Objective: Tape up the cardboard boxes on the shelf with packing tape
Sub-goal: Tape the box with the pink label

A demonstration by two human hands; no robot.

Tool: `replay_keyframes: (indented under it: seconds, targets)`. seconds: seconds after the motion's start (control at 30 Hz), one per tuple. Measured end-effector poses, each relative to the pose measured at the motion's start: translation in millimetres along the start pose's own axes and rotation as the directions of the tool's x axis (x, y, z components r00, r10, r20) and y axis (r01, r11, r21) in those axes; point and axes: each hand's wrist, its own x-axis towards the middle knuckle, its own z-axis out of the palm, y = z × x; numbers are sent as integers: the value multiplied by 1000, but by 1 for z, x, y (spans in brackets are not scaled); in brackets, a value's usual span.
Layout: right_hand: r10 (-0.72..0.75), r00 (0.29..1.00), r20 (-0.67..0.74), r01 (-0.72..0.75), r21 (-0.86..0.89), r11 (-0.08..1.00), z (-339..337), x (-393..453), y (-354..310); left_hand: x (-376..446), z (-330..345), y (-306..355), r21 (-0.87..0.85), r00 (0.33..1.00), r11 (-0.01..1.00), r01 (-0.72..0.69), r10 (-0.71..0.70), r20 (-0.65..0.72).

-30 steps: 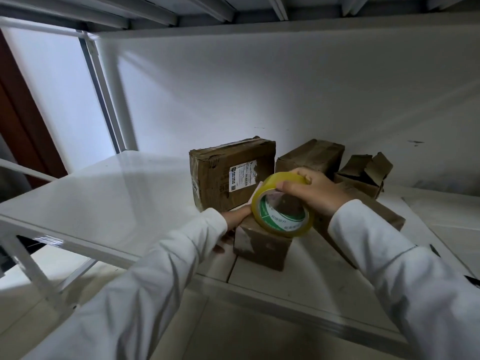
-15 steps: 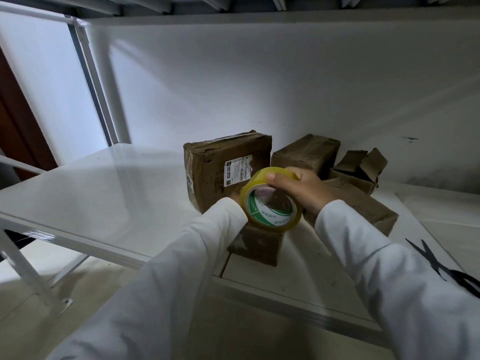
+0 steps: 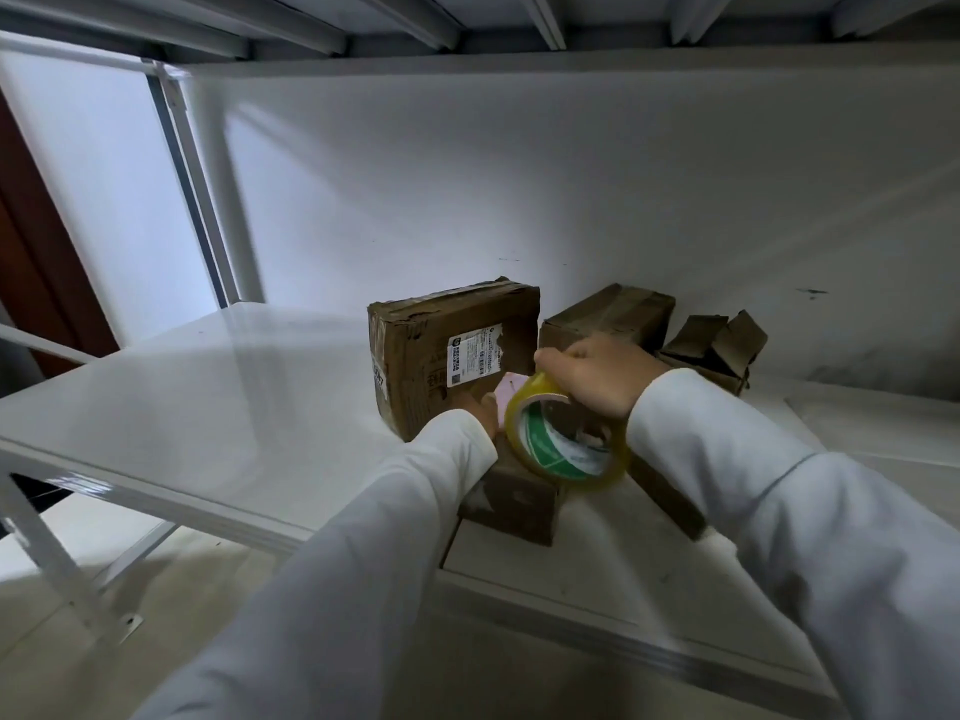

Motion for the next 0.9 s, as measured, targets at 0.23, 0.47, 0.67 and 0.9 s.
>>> replay_keyframes:
  seconds: [0.23, 0.47, 0.67, 0.9]
  targets:
    - [259, 954, 150, -224, -220, 949, -1, -22, 47, 0, 0, 4, -33, 1000, 999, 30, -30, 0]
    - [302, 926, 225, -295, -67, 953, 23, -25, 50, -11, -3, 5, 274, 994, 962, -17, 45, -99]
    - [325, 922, 212, -336, 16, 942, 31, -19, 53, -29, 5, 29, 641, 911, 727, -245, 398, -103]
    - [366, 912, 187, -384, 70, 921, 34, -21, 56, -53, 20, 51, 649, 814, 629, -428, 580, -26]
